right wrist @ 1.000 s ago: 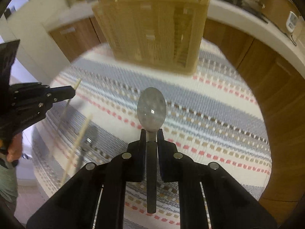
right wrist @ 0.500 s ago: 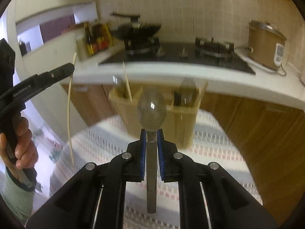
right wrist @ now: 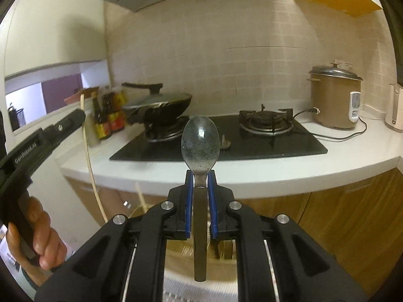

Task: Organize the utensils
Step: 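Lift the held chopstick and black spoon and carry them over the caddy, then open both tools to drop the chopstick and spoon into the caddy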

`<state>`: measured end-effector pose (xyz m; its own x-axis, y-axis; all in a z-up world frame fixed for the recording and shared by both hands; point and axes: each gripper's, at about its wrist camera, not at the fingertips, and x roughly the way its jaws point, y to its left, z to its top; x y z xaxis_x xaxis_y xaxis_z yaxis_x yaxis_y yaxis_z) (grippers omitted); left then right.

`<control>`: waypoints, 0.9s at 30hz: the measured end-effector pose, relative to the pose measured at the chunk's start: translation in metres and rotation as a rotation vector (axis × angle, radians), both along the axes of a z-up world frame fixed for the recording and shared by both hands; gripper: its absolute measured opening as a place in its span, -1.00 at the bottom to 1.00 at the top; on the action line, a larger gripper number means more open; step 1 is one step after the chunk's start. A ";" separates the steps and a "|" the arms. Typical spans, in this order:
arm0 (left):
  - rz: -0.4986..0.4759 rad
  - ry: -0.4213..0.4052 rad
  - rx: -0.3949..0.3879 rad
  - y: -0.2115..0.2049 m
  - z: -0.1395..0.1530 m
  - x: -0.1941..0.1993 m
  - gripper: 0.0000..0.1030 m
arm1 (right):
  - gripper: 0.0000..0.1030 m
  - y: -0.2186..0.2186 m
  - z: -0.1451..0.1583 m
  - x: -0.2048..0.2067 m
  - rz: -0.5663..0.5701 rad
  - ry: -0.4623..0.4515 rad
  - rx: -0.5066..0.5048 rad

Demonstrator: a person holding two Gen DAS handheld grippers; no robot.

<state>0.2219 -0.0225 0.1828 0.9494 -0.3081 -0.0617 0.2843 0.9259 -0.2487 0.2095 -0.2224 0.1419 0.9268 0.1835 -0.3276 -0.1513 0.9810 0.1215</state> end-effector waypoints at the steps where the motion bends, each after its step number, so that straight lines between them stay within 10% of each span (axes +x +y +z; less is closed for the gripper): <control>1: 0.008 -0.001 0.001 0.000 -0.003 0.005 -0.93 | -0.82 -0.002 -0.001 0.005 -0.013 -0.014 -0.001; 27: 0.009 0.094 0.011 0.009 -0.062 0.030 -0.91 | -0.80 -0.013 -0.043 0.004 -0.017 -0.066 -0.047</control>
<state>0.2516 -0.0133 0.1212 0.9419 -0.2985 -0.1538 0.2519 0.9310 -0.2641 0.2134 -0.2350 0.0992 0.9497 0.1530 -0.2734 -0.1404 0.9880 0.0651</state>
